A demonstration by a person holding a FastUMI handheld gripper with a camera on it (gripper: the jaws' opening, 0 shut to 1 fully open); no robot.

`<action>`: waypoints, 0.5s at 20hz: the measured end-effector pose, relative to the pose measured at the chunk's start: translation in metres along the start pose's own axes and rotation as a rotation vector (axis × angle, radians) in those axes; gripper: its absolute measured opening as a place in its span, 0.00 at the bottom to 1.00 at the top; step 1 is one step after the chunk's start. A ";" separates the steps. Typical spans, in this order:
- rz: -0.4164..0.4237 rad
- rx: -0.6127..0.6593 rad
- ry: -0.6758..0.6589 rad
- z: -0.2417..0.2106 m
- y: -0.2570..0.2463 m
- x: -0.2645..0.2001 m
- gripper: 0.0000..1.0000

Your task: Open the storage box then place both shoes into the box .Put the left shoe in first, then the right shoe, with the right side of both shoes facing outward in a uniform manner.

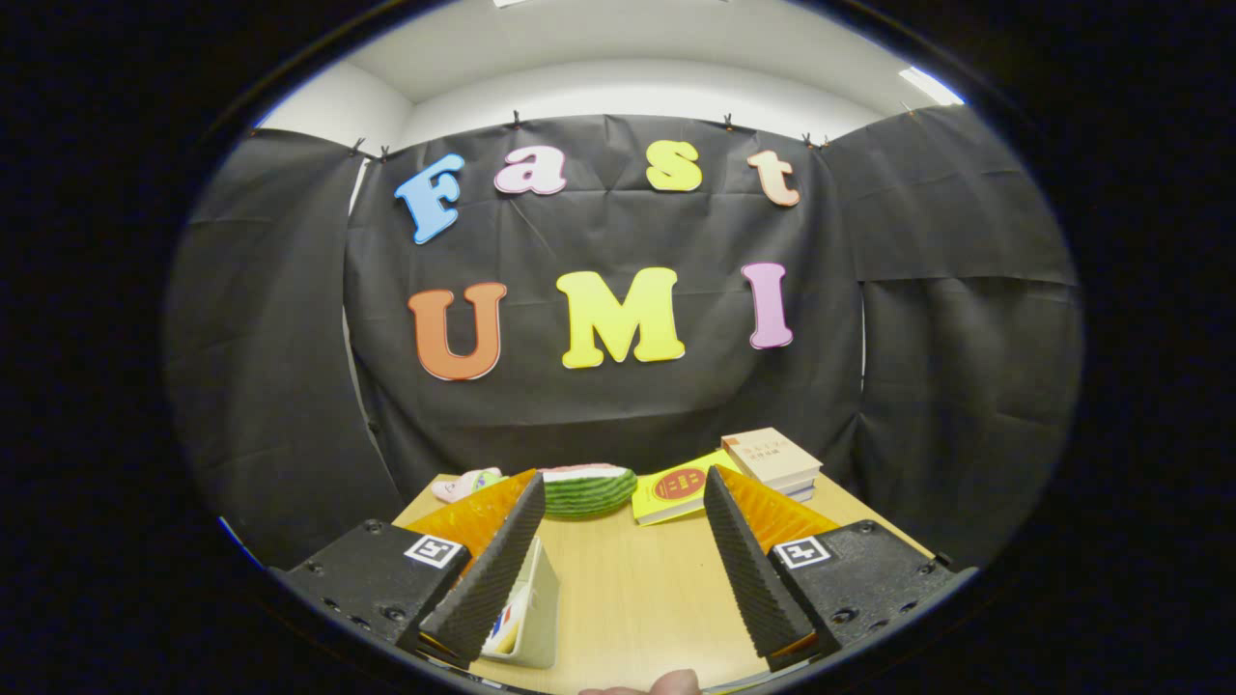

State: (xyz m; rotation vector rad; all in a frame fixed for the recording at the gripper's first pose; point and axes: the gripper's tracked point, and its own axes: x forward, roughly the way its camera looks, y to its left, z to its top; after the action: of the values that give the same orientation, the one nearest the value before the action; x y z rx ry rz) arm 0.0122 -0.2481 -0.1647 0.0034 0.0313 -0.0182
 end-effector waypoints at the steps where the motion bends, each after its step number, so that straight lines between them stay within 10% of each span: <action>1: -0.004 -0.003 -0.002 0.001 0.000 -0.001 1.00; 10: -0.021 -0.006 0.001 0.000 -0.002 -0.002 1.00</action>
State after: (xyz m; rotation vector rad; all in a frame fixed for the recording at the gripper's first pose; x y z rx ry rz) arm 0.0098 -0.2505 -0.1643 -0.0029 0.0325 -0.0386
